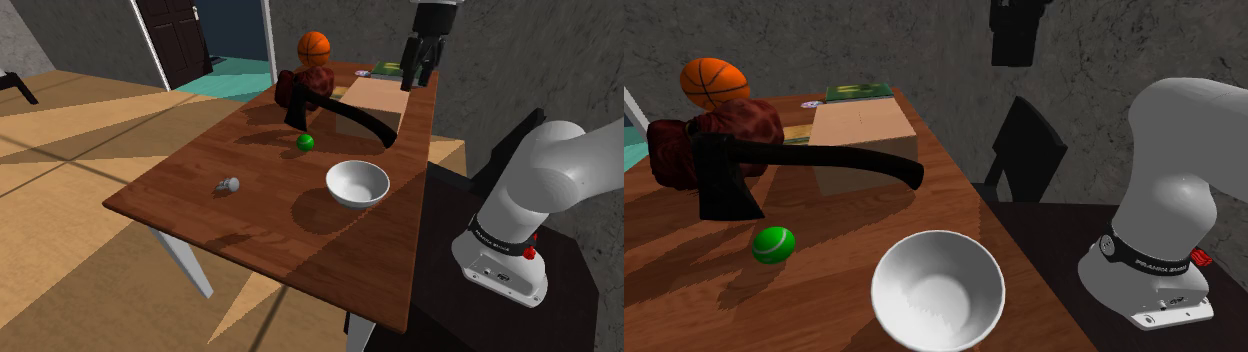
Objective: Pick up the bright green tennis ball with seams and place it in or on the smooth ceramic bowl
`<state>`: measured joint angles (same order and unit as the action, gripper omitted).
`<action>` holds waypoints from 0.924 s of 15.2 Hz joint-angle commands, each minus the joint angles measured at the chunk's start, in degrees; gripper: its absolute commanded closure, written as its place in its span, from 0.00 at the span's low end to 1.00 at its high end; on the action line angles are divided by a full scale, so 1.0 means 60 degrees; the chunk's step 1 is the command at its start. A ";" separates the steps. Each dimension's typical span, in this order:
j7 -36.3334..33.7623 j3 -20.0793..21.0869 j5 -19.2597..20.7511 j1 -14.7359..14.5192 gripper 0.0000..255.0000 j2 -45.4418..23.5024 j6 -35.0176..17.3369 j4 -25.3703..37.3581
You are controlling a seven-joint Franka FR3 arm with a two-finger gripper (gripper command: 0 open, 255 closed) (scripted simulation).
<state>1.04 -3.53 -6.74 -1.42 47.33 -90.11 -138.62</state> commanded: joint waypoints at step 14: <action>-0.0377 0.0607 0.0274 -0.0026 0.00 -0.4265 -0.3782 0.0578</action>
<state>-1.14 0.00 -5.41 -1.69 24.08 -111.01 -135.78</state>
